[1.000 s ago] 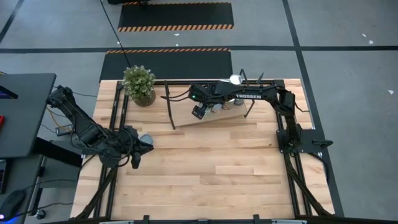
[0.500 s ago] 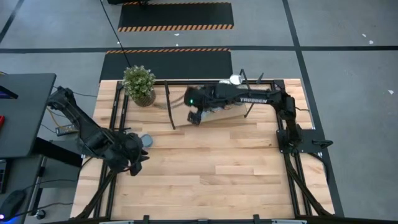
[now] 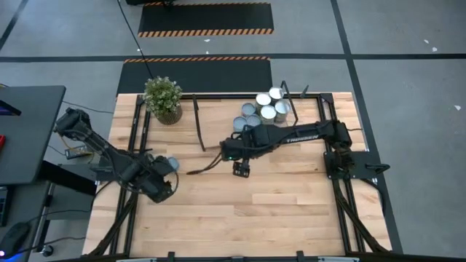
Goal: Pick and place cans onto a shelf
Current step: Put the canned tuna on the shelf
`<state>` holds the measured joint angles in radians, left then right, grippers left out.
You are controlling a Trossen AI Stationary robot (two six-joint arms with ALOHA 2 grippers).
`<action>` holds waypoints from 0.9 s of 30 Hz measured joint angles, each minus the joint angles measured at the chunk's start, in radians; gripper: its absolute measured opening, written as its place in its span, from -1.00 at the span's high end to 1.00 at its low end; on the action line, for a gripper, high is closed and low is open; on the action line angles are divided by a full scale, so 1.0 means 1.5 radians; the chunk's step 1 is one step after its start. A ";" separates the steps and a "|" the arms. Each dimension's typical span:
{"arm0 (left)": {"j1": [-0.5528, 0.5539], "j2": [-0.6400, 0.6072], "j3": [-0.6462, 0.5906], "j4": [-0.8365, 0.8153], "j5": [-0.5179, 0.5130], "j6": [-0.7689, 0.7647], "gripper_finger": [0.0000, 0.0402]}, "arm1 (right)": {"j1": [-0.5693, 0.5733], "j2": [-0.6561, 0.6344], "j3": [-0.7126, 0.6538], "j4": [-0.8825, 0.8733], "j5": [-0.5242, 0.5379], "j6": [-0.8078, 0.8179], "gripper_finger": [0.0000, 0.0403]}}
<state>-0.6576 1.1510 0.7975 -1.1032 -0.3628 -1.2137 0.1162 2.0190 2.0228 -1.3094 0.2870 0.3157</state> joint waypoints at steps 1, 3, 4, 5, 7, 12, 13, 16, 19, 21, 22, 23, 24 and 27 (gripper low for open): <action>0.015 0.009 0.000 0.000 0.012 0.006 -0.46 | 0.005 -0.002 0.000 -0.006 0.002 0.008 -0.86; 0.054 0.024 0.000 0.000 0.044 0.023 -0.50 | 0.016 -0.006 0.000 -0.011 0.002 0.020 -0.86; 0.075 0.031 0.000 0.000 0.057 0.037 -0.50 | 0.022 -0.011 0.000 -0.006 0.003 0.024 -0.86; 0.096 0.035 0.000 0.000 0.068 0.052 -0.50 | 0.029 -0.016 0.000 -0.006 0.004 0.027 -0.86; 0.139 0.041 0.000 0.000 0.075 0.081 -0.49 | 0.039 -0.024 0.001 0.002 0.008 0.030 -0.86; 0.234 0.041 -0.001 0.003 0.081 0.168 -0.49 | 0.058 -0.049 0.000 0.004 0.025 0.036 -0.86; 0.251 0.041 -0.002 0.005 0.087 0.187 -0.50 | 0.062 -0.057 0.000 0.005 0.028 0.040 -0.86; 0.296 0.041 -0.027 0.029 0.127 0.229 -0.51 | 0.072 -0.076 0.001 0.004 0.049 0.058 -0.86; 0.324 0.041 -0.064 0.083 0.169 0.266 -0.53 | 0.079 -0.090 0.001 0.002 0.068 0.076 -0.86; 0.334 0.041 -0.081 0.091 0.175 0.276 -0.53 | 0.084 -0.100 0.001 0.000 0.078 0.091 -0.86; 0.339 0.041 -0.085 0.092 0.175 0.276 -0.53 | 0.087 -0.102 0.001 -0.003 0.078 0.098 -0.86; 0.343 0.041 -0.089 0.098 0.175 0.278 -0.53 | 0.090 -0.104 0.001 -0.008 0.079 0.105 -0.86; 0.347 0.041 -0.090 0.101 0.174 0.284 -0.53 | 0.093 -0.104 0.001 -0.012 0.081 0.111 -0.86; 0.356 0.041 -0.091 0.093 0.166 0.311 -0.53 | 0.102 -0.104 0.001 -0.021 0.093 0.123 -0.86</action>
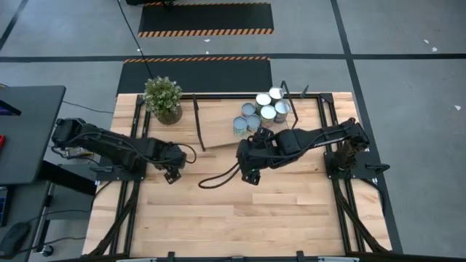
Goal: Pick and place cans onto a shelf
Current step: Put the canned tuna on the shelf
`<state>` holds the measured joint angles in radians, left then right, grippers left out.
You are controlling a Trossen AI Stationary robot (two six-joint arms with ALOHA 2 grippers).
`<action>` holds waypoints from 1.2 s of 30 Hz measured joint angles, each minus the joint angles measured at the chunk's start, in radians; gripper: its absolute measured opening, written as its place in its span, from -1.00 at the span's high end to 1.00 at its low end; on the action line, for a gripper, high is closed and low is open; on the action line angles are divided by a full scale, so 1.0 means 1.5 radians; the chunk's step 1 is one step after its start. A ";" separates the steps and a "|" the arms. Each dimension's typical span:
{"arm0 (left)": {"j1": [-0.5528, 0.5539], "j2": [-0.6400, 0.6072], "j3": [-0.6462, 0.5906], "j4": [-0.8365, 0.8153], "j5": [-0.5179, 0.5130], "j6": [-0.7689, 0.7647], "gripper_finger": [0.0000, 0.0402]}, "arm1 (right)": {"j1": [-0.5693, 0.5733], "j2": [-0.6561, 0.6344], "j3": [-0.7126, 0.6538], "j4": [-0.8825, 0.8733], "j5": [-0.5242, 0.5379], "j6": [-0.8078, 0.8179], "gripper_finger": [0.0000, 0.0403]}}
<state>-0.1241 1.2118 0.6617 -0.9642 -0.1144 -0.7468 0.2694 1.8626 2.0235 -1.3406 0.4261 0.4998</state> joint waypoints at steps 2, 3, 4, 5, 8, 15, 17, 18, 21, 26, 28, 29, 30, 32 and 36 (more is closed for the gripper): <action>0.007 0.000 0.000 0.004 -0.008 0.010 -0.53 | 0.005 0.000 0.000 -0.002 0.000 0.005 -0.86; 0.012 0.000 0.000 0.003 -0.010 0.009 -0.53 | 0.007 0.000 0.000 -0.001 0.000 0.010 -0.86; 0.017 0.000 0.000 0.002 -0.013 0.009 -0.53 | 0.009 0.000 0.000 -0.001 0.001 0.015 -0.86; 0.023 0.000 0.000 0.002 -0.014 0.009 -0.53 | 0.010 0.000 0.000 -0.001 0.001 0.019 -0.86; 0.042 0.000 -0.011 0.005 -0.011 0.005 -0.54 | 0.012 0.000 0.000 0.000 0.002 0.022 -0.86; 0.070 -0.002 -0.040 0.034 0.042 0.001 -0.56 | 0.017 0.000 0.000 0.000 0.002 0.037 -0.86; 0.069 -0.002 -0.041 0.050 0.044 0.019 -0.56 | 0.019 0.000 0.000 0.000 0.002 0.038 -0.86; 0.069 -0.002 -0.042 0.062 0.049 0.032 -0.56 | 0.019 0.000 0.000 0.000 0.002 0.039 -0.86; 0.069 -0.001 -0.043 0.112 0.079 0.054 -0.56 | 0.019 0.000 0.000 0.000 0.003 0.040 -0.86; 0.069 0.001 -0.045 0.152 0.097 0.070 -0.48 | 0.019 0.000 -0.001 0.001 0.015 0.040 -0.86; 0.069 0.001 -0.045 0.155 0.097 0.070 -0.40 | 0.019 0.000 -0.001 0.001 0.016 0.040 -0.86; 0.067 0.000 -0.045 0.157 0.098 0.070 -0.35 | 0.019 0.000 -0.001 0.001 0.016 0.040 -0.86; 0.064 0.000 -0.045 0.158 0.098 0.070 -0.30 | 0.019 0.000 -0.001 0.001 0.016 0.040 -0.86; 0.055 0.000 -0.045 0.167 0.099 0.070 -0.22 | 0.019 0.000 -0.001 0.001 0.016 0.040 -0.86; 0.031 0.000 -0.045 0.192 0.099 0.051 -0.13 | 0.019 0.000 -0.001 0.002 0.017 0.040 -0.86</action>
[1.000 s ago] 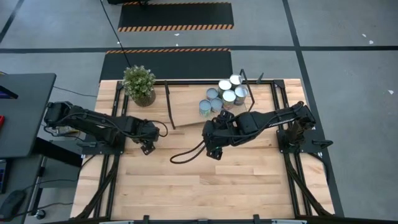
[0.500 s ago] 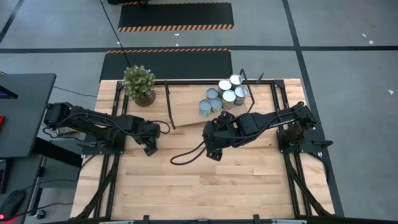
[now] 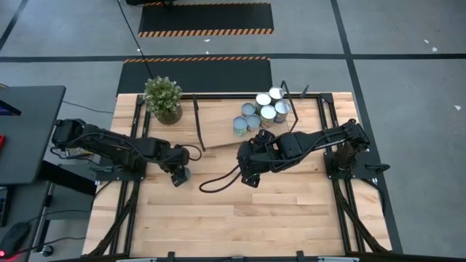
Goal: Pick and place cans onto a shelf
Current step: Put the canned tuna on the shelf
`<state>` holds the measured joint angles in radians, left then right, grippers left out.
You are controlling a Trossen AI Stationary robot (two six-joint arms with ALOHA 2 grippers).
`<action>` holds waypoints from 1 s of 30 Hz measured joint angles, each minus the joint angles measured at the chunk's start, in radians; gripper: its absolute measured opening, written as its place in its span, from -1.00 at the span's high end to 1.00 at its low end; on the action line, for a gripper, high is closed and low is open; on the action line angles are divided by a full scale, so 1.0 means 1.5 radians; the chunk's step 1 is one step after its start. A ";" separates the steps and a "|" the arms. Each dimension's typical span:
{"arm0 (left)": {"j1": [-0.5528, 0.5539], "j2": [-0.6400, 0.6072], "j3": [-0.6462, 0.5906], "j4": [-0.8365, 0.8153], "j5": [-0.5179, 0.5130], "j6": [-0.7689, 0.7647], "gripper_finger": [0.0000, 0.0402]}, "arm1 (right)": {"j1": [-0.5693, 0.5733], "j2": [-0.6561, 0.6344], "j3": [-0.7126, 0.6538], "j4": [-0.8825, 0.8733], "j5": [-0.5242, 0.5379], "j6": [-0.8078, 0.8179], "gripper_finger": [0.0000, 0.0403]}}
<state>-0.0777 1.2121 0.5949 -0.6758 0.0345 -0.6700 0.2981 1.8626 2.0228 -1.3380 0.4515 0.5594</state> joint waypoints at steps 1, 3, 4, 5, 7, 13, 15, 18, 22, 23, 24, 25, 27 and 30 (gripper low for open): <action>-0.008 0.000 0.000 0.007 -0.001 -0.006 -0.13 | 0.000 0.000 0.000 0.000 0.000 0.000 -0.86; -0.024 0.000 0.000 0.030 0.000 -0.022 -0.15 | 0.000 0.000 0.000 0.001 0.000 0.000 -0.86; -0.032 0.000 0.000 0.047 0.005 -0.029 -0.17 | 0.000 0.000 0.000 0.002 0.000 -0.001 -0.86; -0.039 0.000 0.000 0.068 0.014 -0.035 -0.19 | 0.000 0.000 0.000 0.002 0.000 -0.001 -0.86; -0.051 0.000 0.000 0.115 0.037 -0.038 -0.24 | 0.000 0.000 0.000 0.003 0.000 -0.001 -0.86; -0.072 -0.001 0.005 0.218 0.058 -0.039 -0.24 | -0.001 0.000 0.000 0.016 0.001 -0.006 -0.86; -0.075 -0.001 0.016 0.207 0.061 -0.025 -0.22 | -0.001 0.000 0.000 0.016 0.001 -0.007 -0.86; -0.099 -0.001 0.041 0.162 0.064 0.020 -0.21 | -0.004 0.000 0.000 0.016 0.001 -0.008 -0.86; -0.148 -0.001 0.067 0.081 0.035 0.049 -0.24 | -0.004 0.000 0.000 0.016 0.001 -0.008 -0.86; -0.160 -0.001 0.068 0.057 0.026 0.041 -0.27 | -0.004 0.000 0.000 0.016 0.000 -0.008 -0.86; -0.171 -0.001 0.068 0.029 0.022 0.032 -0.30 | -0.004 0.000 0.000 0.016 0.000 -0.008 -0.86; -0.181 0.000 0.068 0.001 0.021 0.024 -0.34 | -0.004 0.000 0.000 0.016 0.000 -0.008 -0.86; -0.197 0.012 0.068 -0.040 0.022 0.005 -0.44 | -0.004 0.000 0.000 0.017 0.001 -0.005 -0.86; -0.209 0.032 0.067 -0.056 0.019 -0.016 -0.64 | -0.003 0.000 0.000 0.023 0.001 -0.004 -0.86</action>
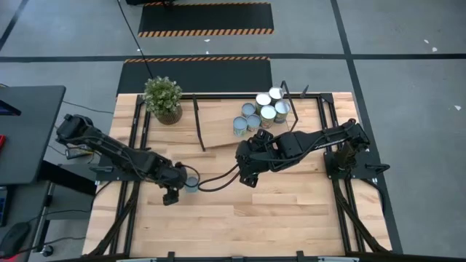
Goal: Pick and place cans onto a shelf
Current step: Put the canned tuna on the shelf
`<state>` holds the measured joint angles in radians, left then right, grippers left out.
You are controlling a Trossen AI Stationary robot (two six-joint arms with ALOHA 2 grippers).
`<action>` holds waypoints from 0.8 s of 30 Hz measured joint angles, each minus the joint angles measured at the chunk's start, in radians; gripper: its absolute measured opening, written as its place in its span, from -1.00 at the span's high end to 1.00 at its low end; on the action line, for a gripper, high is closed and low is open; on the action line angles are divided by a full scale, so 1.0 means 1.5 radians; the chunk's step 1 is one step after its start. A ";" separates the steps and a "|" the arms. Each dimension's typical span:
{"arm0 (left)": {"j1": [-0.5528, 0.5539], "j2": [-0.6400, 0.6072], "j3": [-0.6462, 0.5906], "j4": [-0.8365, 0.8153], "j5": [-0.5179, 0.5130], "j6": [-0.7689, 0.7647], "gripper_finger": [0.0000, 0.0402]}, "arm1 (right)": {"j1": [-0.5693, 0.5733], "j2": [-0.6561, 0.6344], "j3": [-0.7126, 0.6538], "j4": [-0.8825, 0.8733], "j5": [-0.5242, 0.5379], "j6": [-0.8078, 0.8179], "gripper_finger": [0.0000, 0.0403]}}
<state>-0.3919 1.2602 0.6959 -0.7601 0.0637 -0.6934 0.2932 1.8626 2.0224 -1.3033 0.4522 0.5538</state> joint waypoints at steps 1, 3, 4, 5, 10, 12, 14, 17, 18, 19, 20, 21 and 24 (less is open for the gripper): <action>-0.002 0.010 0.000 0.008 0.000 -0.001 -0.71 | 0.000 0.000 0.000 0.003 0.000 0.000 -0.86; -0.002 0.035 0.000 0.030 0.000 -0.001 -0.85 | 0.000 0.000 0.000 0.008 0.000 -0.002 -0.86; -0.002 0.048 0.000 0.048 -0.001 -0.001 -0.91 | 0.000 0.000 0.000 0.010 0.000 -0.003 -0.86; -0.002 0.061 0.000 0.059 -0.006 -0.001 -0.95 | 0.000 0.000 0.000 0.011 0.000 -0.003 -0.86; 0.001 0.127 0.001 0.099 -0.024 -0.007 -0.95 | 0.000 0.000 0.000 0.011 0.000 -0.004 -0.86; 0.002 0.143 0.001 0.116 -0.026 -0.015 -0.95 | 0.000 0.000 0.000 0.011 0.000 -0.004 -0.86; 0.002 0.149 0.001 0.122 -0.029 -0.021 -0.94 | 0.000 0.000 0.000 0.011 0.000 -0.004 -0.86; 0.002 0.150 0.001 0.126 -0.043 -0.043 -0.94 | 0.000 0.000 0.000 0.011 0.000 -0.004 -0.86; 0.002 0.150 0.001 0.128 -0.049 -0.054 -0.94 | 0.000 0.000 0.000 0.011 0.000 -0.004 -0.86; 0.002 0.150 0.001 0.130 -0.055 -0.059 -0.94 | 0.000 0.000 0.000 0.012 0.000 -0.004 -0.86; 0.002 0.150 0.001 0.133 -0.061 -0.062 -0.94 | 0.000 0.001 0.000 0.013 0.000 -0.004 -0.86; 0.002 0.151 0.001 0.139 -0.067 -0.068 -0.94 | 0.000 0.001 0.000 0.015 0.000 -0.004 -0.86; 0.002 0.152 0.000 0.164 -0.102 -0.080 -0.94 | 0.000 0.001 0.000 0.017 -0.001 -0.004 -0.86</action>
<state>-0.3889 1.4887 0.6959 -0.5146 -0.0890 -0.8138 0.2928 1.8633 2.0224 -1.2774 0.4515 0.5472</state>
